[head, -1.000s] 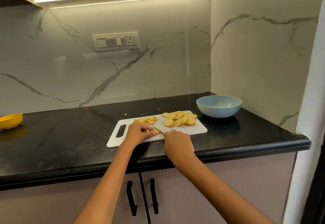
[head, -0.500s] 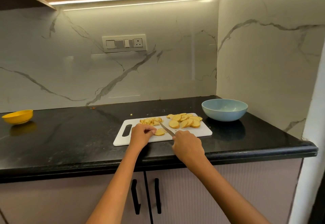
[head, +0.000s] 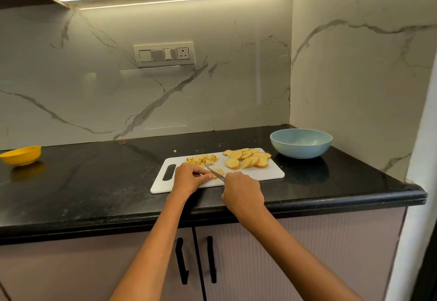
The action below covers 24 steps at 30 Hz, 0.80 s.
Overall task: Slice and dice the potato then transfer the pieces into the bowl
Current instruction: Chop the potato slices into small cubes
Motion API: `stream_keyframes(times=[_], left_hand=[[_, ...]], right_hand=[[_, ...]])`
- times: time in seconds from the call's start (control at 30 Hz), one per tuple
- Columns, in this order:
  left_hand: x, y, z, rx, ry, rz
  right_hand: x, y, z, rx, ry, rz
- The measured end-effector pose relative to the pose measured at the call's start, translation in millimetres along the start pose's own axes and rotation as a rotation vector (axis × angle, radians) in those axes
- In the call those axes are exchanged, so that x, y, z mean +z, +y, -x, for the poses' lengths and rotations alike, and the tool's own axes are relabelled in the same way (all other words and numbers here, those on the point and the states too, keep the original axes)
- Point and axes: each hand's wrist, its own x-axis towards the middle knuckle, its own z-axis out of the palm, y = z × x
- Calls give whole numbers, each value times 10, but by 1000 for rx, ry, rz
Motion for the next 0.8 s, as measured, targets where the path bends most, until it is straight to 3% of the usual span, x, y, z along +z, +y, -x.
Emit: stream_keyframes(times=[0.5, 0.8], left_hand=[[-2, 2, 39, 21, 15, -3], [-24, -38, 0, -101, 102, 167]], right_hand=[[28, -3, -2, -123, 14, 175], [42, 247, -107, 69, 31, -199]])
